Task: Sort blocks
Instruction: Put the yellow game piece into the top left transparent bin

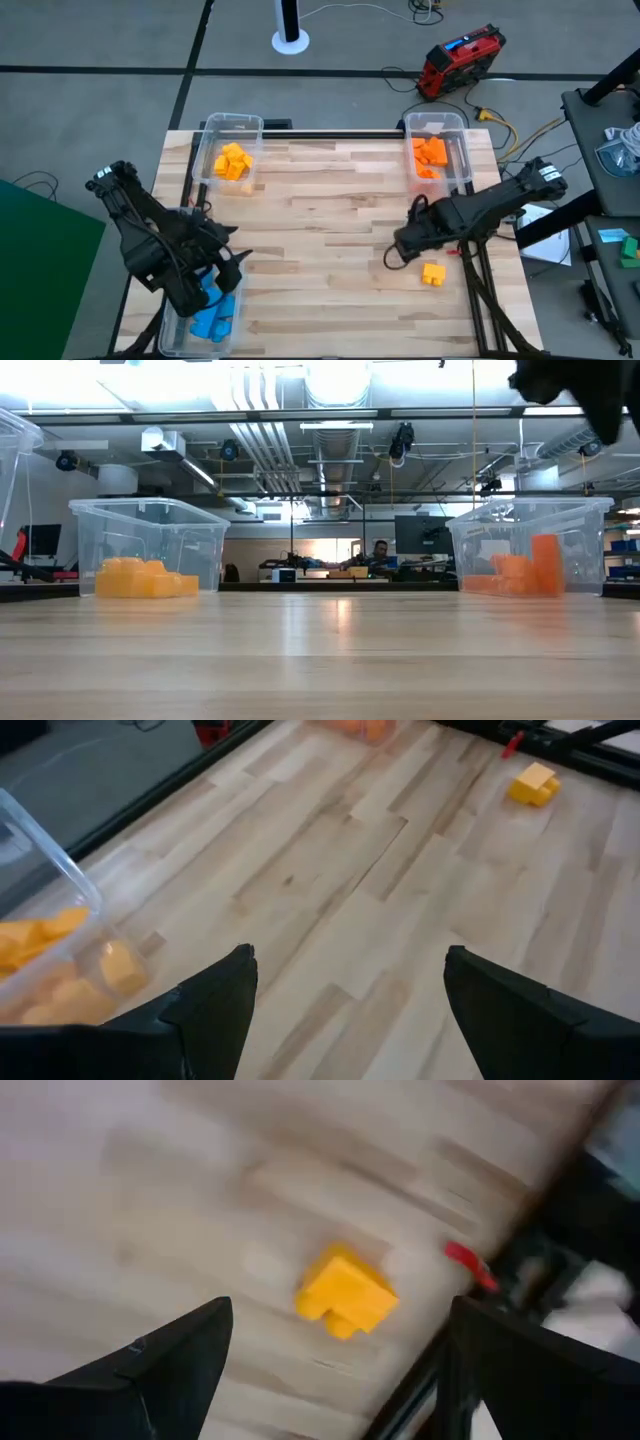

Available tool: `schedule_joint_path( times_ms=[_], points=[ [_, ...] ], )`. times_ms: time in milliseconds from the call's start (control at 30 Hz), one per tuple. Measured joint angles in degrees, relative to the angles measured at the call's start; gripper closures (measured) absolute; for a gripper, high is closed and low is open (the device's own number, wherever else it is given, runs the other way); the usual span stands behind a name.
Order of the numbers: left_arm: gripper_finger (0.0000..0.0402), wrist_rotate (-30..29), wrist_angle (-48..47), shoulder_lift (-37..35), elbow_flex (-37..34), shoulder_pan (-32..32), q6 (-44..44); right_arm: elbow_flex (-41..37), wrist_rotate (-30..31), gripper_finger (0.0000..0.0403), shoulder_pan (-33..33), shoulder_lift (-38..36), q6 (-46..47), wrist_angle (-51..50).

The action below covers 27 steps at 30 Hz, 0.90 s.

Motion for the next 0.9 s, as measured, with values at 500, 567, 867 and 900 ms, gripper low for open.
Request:
schedule_joint_path(
  times_ms=[500,567,867,900],
  points=[
    [0.0107,0.0,0.2,0.0,-0.1,0.3,3.0,-14.7,-4.9,0.0038,13.3,-3.2,-45.1,11.6],
    [0.0107,-0.1,0.8,0.0,-0.1,0.3,3.0,-18.4,-5.4,0.0038,13.7,-3.9,-45.1,16.8],
    [0.0107,-0.1,1.2,0.0,-0.2,0.3,3.0,-29.6,-7.8,0.0038,13.9,-4.6,-42.2,28.1],
    [0.0107,-0.1,1.3,0.0,-0.2,0.3,2.9,-30.2,-7.7,0.0038,13.8,-4.6,-42.1,28.3]
  ],
)
